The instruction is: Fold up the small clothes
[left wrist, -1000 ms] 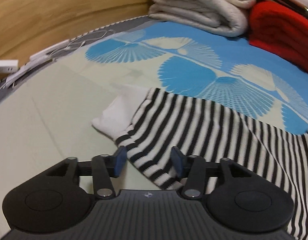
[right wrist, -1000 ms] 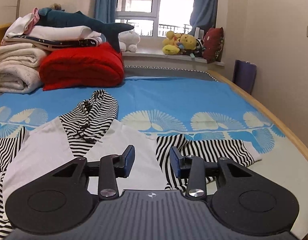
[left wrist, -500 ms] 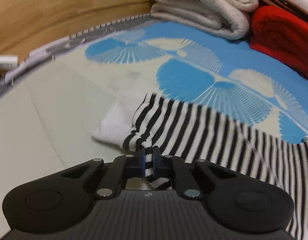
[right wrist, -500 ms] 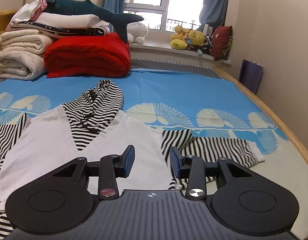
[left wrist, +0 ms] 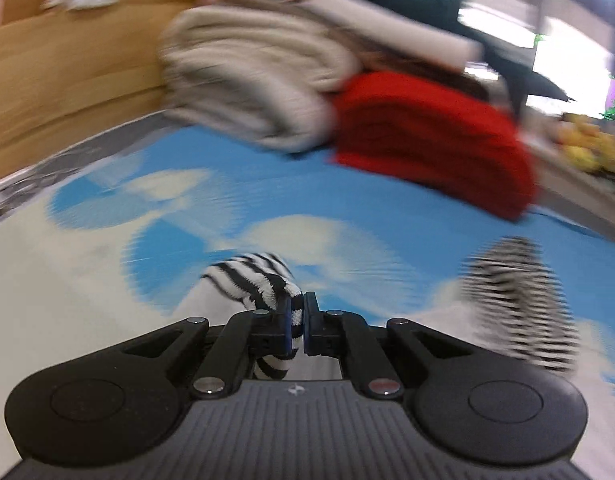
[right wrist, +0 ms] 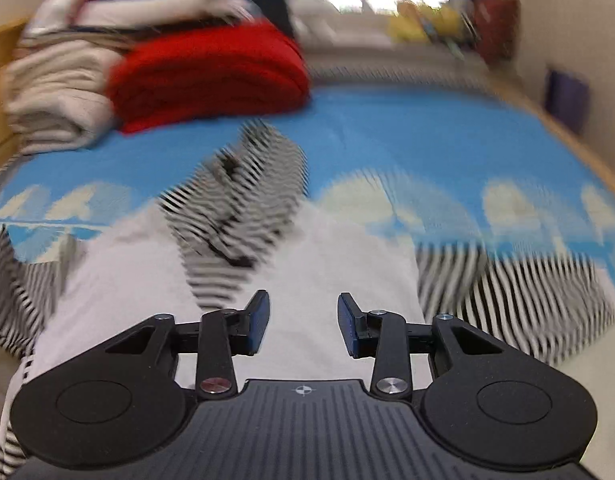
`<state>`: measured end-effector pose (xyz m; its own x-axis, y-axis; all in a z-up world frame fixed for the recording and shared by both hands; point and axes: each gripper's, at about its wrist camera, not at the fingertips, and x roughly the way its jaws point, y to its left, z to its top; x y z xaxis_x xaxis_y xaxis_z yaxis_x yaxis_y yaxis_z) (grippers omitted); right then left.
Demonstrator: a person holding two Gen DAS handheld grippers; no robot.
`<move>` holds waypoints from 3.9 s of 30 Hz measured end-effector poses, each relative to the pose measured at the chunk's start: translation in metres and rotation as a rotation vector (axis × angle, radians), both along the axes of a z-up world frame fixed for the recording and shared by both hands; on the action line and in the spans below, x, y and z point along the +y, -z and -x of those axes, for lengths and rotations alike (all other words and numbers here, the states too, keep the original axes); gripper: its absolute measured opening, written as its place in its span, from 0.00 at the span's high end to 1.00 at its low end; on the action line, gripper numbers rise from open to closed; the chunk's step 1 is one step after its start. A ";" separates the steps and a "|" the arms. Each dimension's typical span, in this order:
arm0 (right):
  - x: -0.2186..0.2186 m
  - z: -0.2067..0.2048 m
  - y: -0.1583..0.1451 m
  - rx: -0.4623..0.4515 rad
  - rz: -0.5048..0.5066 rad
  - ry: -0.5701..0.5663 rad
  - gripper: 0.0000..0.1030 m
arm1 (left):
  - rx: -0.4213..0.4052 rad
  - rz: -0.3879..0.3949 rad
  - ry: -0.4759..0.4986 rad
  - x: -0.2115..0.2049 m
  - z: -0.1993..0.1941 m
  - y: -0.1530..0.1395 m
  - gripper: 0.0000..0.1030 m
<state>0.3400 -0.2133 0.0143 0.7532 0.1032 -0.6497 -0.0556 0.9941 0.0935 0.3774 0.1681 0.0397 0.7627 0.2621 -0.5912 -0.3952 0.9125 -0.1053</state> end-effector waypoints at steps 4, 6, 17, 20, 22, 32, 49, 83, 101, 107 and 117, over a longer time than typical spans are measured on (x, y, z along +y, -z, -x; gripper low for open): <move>-0.028 -0.018 0.008 0.062 -0.145 0.074 0.74 | -0.051 0.137 0.306 -0.098 -0.006 -0.024 0.94; -0.036 -0.023 0.010 0.077 -0.157 0.107 0.74 | -0.015 0.263 0.521 -0.137 -0.009 -0.025 0.91; -0.058 -0.044 0.017 0.143 -0.270 0.169 0.73 | 0.156 0.224 0.341 -0.110 -0.037 0.005 0.87; -0.041 -0.053 0.032 0.212 -0.270 0.118 0.67 | 0.223 0.245 0.278 -0.088 -0.043 0.018 0.87; -0.021 -0.058 0.044 0.255 -0.241 0.046 0.63 | 0.245 0.265 0.267 -0.079 -0.042 0.022 0.87; 0.075 -0.073 0.106 0.333 0.049 -0.228 0.58 | 0.243 0.350 0.216 -0.048 -0.043 0.013 0.87; -0.056 -0.061 0.061 0.218 -0.371 0.262 0.95 | 0.292 0.339 0.208 -0.040 -0.042 0.025 0.87; 0.002 -0.051 0.069 0.136 -0.225 -0.036 0.82 | 0.322 0.363 0.186 -0.039 -0.048 0.033 0.87; 0.044 -0.059 0.096 0.165 -0.014 -0.136 0.98 | 0.319 0.402 0.198 -0.032 -0.050 0.030 0.83; -0.035 -0.021 0.062 0.013 -0.205 0.413 0.98 | 0.320 0.408 0.189 -0.032 -0.048 0.029 0.83; -0.082 -0.020 0.098 0.225 -0.502 0.570 0.61 | 0.360 0.388 0.236 -0.046 -0.050 0.041 0.80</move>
<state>0.3597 -0.2953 -0.0835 0.6341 0.0625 -0.7707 0.5227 0.6999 0.4868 0.4274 0.1226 -0.0013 0.5074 -0.1788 -0.8430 -0.2586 0.9015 -0.3469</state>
